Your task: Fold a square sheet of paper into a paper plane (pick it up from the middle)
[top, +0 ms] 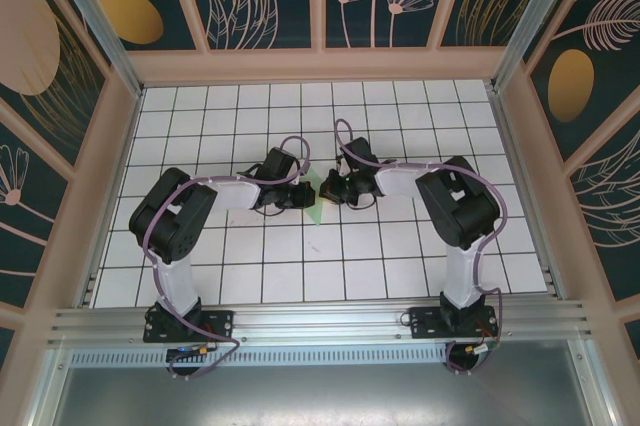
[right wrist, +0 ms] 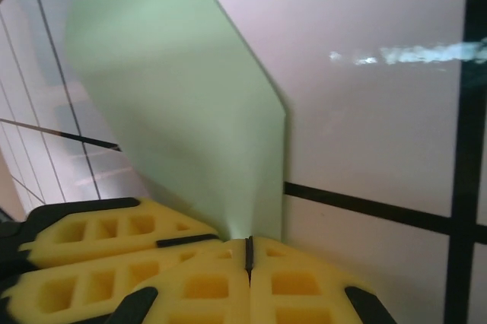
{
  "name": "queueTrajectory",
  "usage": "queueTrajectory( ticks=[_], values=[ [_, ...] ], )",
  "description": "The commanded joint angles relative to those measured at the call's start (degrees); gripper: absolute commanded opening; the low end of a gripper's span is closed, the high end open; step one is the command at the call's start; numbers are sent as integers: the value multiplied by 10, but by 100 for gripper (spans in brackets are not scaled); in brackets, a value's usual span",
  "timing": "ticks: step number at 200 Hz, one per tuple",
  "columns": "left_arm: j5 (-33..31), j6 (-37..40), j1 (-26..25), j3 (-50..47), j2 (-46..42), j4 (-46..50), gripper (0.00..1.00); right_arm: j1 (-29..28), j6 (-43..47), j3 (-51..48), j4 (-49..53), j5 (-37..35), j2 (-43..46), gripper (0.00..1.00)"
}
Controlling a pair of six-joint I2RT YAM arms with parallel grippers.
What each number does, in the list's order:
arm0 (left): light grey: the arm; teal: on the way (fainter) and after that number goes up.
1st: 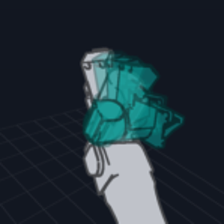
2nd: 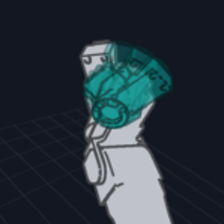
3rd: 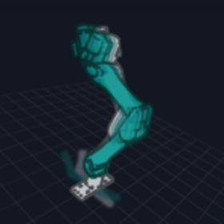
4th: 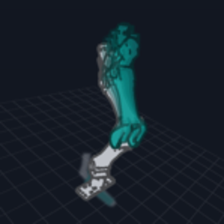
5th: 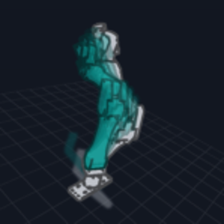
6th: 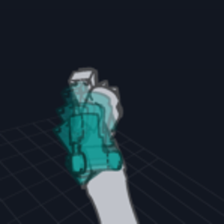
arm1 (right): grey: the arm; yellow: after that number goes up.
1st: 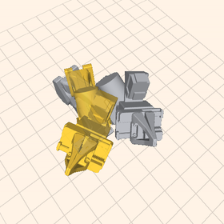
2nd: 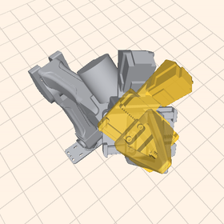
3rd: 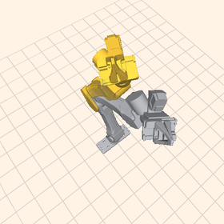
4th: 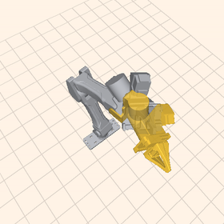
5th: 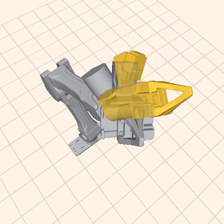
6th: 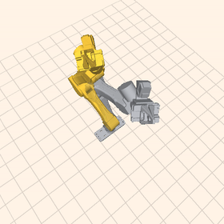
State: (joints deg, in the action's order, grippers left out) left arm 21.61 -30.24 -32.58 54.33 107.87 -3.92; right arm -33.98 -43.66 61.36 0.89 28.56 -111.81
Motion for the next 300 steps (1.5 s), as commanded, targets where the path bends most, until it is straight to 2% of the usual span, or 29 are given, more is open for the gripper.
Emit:
queueTrajectory(
  ticks=[1, 43, 71, 96, 168, 186, 210, 232, 244, 270, 300],
  values=[
    [-55, 0, 3, -13, 8, 69, 14, -5, -5, -14, -15, 6, -21, 3],
    [-76, -6, 4, -11, -31, 68, 18, -10, 7, -18, 6, -17, -17, 3],
    [-100, -9, 3, -2, -29, 72, 12, -13, 11, -9, 12, -15, -12, 4],
    [-88, -12, 4, 1, 4, 70, 8, -17, 15, 5, 13, -13, 4, 4],
    [-92, -19, 3, -19, 9, 66, 7, -29, -12, -30, -20, 14, 65, 6],
    [-94, -19, 3, -19, 4, 70, 7, -35, -14, -39, 4, -12, 73, 7],
    [-92, -19, 3, -18, -1, 70, 7, -37, -34, -82, -55, 8, 62, 8],
    [-91, -19, 3, -14, 3, 71, 8, -49, -31, -71, -61, 16, 38, 7],
    [-89, -18, 3, -16, 2, 70, 7, -53, -33, -67, -49, 0, 32, 7],
    [-90, -18, 3, -20, 1, 72, 7, -57, -14, -49, 47, -79, 32, 6],
    [-93, -18, 3, -21, -3, 72, 7, -62, -9, -40, 35, -73, 58, 6]
  ],
)
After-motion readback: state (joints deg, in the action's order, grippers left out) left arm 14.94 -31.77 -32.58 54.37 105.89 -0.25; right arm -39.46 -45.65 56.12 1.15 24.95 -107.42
